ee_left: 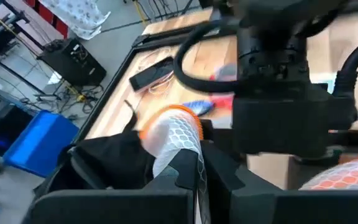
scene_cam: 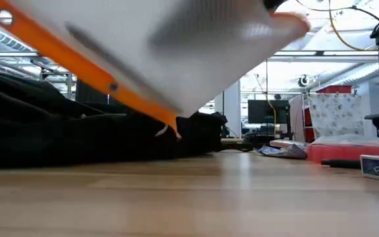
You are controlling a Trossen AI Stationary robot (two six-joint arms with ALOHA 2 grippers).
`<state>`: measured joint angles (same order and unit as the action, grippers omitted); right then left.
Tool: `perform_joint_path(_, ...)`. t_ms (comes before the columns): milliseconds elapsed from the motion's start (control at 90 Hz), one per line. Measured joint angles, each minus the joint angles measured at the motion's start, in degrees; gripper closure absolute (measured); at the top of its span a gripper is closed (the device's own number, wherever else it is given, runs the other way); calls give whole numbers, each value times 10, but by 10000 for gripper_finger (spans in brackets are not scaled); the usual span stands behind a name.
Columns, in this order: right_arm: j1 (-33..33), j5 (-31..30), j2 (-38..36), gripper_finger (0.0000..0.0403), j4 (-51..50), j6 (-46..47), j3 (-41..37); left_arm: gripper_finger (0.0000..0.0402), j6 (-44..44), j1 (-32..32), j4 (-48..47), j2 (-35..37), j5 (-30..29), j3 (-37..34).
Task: Unpack backpack
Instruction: Remove the black pen from the orange zip bag
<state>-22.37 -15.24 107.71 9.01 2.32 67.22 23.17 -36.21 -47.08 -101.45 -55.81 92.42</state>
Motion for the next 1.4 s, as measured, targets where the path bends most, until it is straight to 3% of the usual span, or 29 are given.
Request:
perform_joint_path(200, 0, 20, 49, 293, 41, -7, 1, 402, 1, -7, -64, 1, -28, 0)
perform_joint_path(433, -23, 20, 63, 293, 80, -18, 0, 402, -59, -10, -43, 4, -40, 17)
perform_joint_path(589, -11, 22, 65, 293, 91, -12, -1, 402, -35, -9, -27, 5, 4, 0)
perform_joint_path(856, -9, 17, 65, 293, 144, -28, -1, 402, 19, -10, -14, 5, 12, -54)
perform_joint_path(1211, -11, -8, 83, 293, 95, -5, -1, 402, 83, -10, 35, 4, 18, -118)
perform_joint_path(1400, -39, 22, 83, 293, 102, -84, -1, 402, 134, -17, 42, 4, 21, -155)
